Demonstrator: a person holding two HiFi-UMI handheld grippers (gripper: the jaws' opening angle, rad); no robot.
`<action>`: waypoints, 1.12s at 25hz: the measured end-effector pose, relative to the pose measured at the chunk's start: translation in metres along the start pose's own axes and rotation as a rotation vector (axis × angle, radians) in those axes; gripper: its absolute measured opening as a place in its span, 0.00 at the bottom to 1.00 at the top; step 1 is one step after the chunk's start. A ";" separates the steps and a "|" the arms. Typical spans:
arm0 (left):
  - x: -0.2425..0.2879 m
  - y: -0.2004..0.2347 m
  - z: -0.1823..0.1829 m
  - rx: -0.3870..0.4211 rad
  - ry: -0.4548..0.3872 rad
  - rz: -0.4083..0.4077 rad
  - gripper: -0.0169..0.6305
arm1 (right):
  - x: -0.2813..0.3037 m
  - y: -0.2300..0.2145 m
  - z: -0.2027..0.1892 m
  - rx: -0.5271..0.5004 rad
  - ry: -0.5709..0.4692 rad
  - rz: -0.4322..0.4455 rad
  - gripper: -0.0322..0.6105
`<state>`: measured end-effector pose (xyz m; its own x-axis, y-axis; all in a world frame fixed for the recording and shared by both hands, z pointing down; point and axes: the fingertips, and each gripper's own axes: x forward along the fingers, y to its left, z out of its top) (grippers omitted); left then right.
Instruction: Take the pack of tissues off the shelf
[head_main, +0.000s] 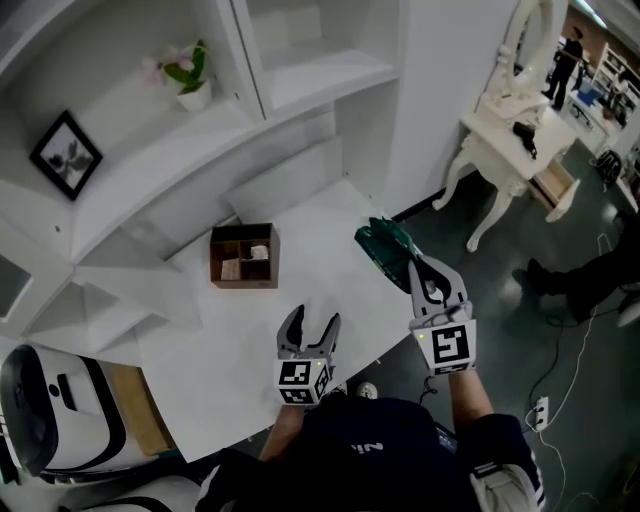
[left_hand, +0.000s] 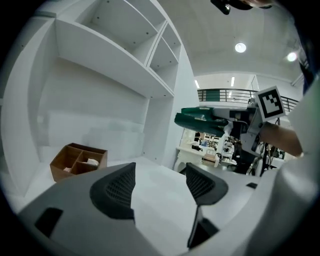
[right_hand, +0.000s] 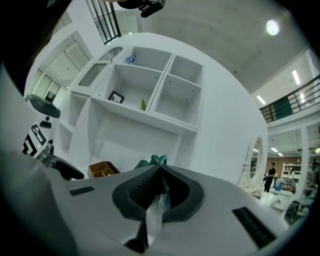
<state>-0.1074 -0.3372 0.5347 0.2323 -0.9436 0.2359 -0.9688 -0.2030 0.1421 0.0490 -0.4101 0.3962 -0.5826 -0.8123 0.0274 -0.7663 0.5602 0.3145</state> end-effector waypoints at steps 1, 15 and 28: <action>0.000 0.000 -0.003 0.001 0.002 -0.002 0.50 | -0.001 0.005 -0.008 0.007 0.016 0.001 0.06; -0.011 0.010 -0.035 -0.046 0.034 0.005 0.50 | -0.018 0.068 -0.115 0.117 0.214 0.017 0.06; -0.014 0.010 -0.030 -0.041 0.018 -0.014 0.19 | -0.018 0.081 -0.110 0.074 0.212 0.041 0.06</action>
<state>-0.1180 -0.3179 0.5621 0.2479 -0.9358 0.2506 -0.9612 -0.2053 0.1844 0.0274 -0.3681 0.5252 -0.5496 -0.8003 0.2397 -0.7655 0.5973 0.2391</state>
